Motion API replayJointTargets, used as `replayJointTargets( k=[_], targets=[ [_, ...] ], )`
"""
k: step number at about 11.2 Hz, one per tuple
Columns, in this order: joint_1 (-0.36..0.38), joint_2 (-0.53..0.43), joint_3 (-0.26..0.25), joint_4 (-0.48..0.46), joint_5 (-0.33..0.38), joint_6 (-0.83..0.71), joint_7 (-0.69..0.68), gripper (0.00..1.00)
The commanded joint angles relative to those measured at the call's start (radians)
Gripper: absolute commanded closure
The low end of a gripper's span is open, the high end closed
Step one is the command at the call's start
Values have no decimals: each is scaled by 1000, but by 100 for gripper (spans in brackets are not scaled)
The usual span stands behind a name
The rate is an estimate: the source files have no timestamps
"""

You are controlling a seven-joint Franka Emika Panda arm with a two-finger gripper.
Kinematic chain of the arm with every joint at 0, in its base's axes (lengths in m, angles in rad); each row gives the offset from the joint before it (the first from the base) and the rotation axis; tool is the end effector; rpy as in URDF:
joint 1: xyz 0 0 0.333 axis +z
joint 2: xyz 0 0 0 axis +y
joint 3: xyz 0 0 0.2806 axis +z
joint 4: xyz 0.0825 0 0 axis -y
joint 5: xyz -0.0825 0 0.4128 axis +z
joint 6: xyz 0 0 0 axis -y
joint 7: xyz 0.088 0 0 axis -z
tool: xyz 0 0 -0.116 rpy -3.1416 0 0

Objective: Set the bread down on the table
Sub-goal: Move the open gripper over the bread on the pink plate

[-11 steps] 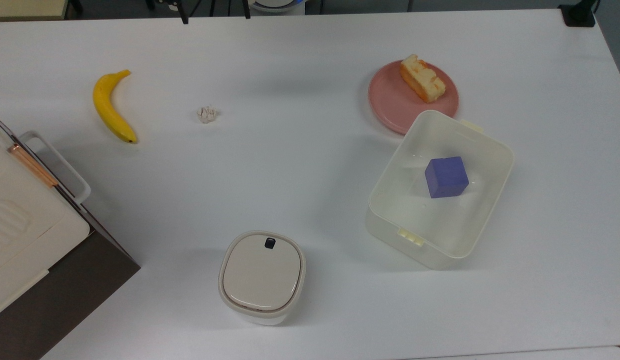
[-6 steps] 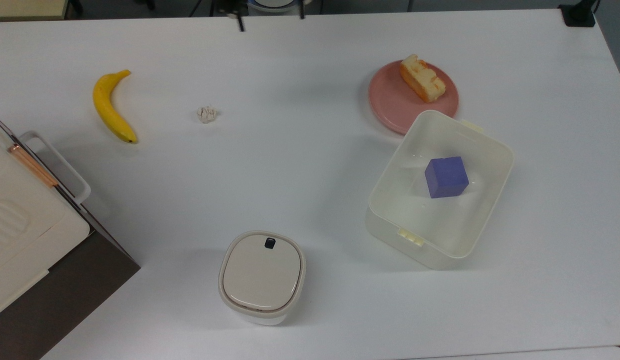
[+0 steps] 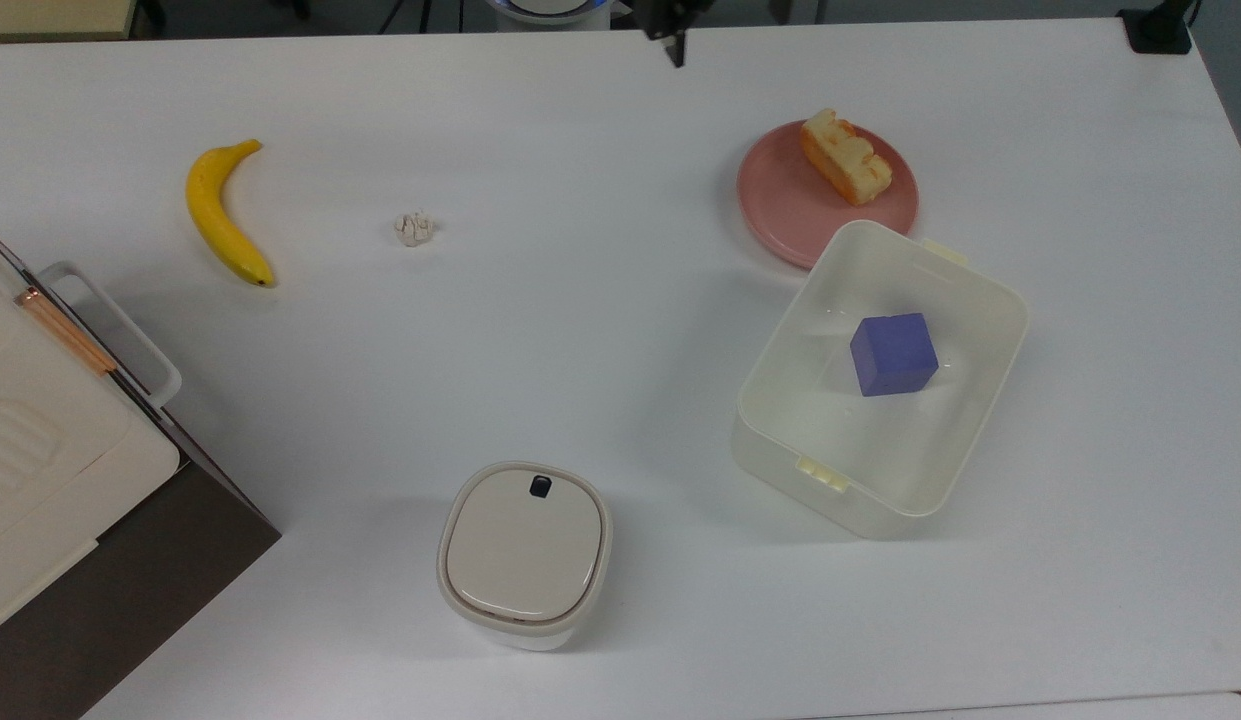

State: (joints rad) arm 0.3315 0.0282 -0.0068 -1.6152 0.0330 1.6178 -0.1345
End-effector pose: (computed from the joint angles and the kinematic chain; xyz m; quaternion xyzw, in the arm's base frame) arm 0.5609 0.1927 0.5453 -0.9738 -0.2266 0.0143 0.0151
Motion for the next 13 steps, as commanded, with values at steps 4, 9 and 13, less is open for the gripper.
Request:
replayJointTargets(
  k=[4, 9, 13],
  targets=[
    [127, -14, 18, -52, 27, 53, 84, 0],
    [242, -11, 18, -71, 27, 65, 131, 0],
    [279, -17, 47, -142, 25, 143, 136, 0]
  ],
)
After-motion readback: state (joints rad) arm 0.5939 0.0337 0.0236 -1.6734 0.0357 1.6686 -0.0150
